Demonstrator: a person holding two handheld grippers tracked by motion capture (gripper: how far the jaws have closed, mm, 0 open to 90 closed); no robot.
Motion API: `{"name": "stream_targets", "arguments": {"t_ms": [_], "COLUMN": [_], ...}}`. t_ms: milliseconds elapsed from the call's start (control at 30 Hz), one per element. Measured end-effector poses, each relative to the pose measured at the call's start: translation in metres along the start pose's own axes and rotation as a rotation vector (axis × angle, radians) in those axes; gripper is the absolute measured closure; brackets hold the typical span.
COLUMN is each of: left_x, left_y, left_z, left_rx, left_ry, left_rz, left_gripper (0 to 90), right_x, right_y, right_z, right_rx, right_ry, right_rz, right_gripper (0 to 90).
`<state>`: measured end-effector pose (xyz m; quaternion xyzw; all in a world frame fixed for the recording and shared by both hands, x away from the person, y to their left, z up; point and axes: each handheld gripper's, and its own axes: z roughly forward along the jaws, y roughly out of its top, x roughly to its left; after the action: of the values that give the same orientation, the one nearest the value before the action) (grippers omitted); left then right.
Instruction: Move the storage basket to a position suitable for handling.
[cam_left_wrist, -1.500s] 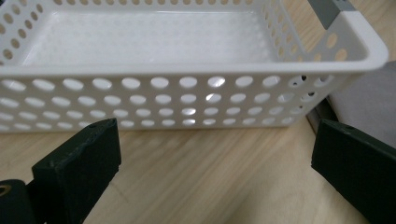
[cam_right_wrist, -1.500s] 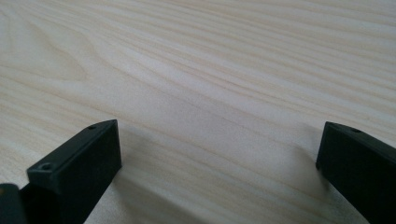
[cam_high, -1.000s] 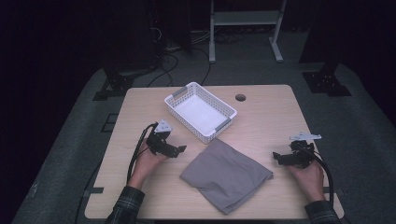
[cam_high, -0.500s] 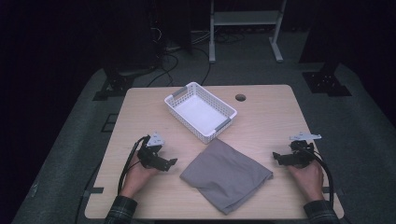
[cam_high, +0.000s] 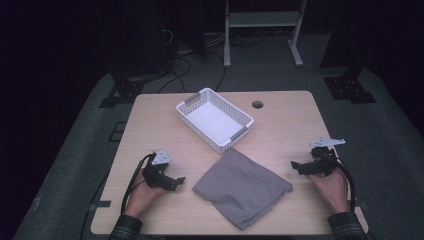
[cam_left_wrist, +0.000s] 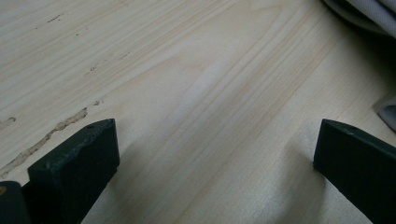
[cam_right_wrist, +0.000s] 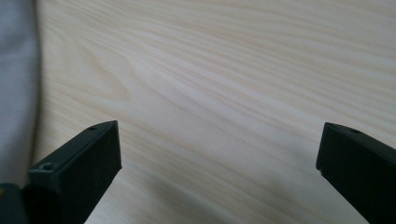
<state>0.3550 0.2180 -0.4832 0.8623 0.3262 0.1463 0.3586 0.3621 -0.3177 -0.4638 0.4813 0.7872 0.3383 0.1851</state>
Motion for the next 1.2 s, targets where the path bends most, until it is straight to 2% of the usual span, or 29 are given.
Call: {"name": "stream_targets", "arguments": {"t_ms": [267, 633, 1200], "left_x": [0.0, 0.0, 0.001], "left_y": [0.0, 0.0, 0.0], "left_z": [0.001, 0.001, 0.001], "left_rx": [-0.001, -0.001, 0.001], "left_ry": [0.002, 0.002, 0.002], "left_rz": [-0.001, -0.001, 0.003], "left_gripper": [0.0, 0.0, 0.0], "right_x": [0.012, 0.026, 0.042], "right_y": [0.024, 0.066, 0.124], "right_z": [0.004, 0.013, 0.028], "right_rx": [-0.001, -0.025, -0.031], "right_ry": [0.065, 0.136, 0.168], "right_rz": [-0.051, -0.084, -0.128], "right_gripper": [0.0, 0.6, 8.4]}}
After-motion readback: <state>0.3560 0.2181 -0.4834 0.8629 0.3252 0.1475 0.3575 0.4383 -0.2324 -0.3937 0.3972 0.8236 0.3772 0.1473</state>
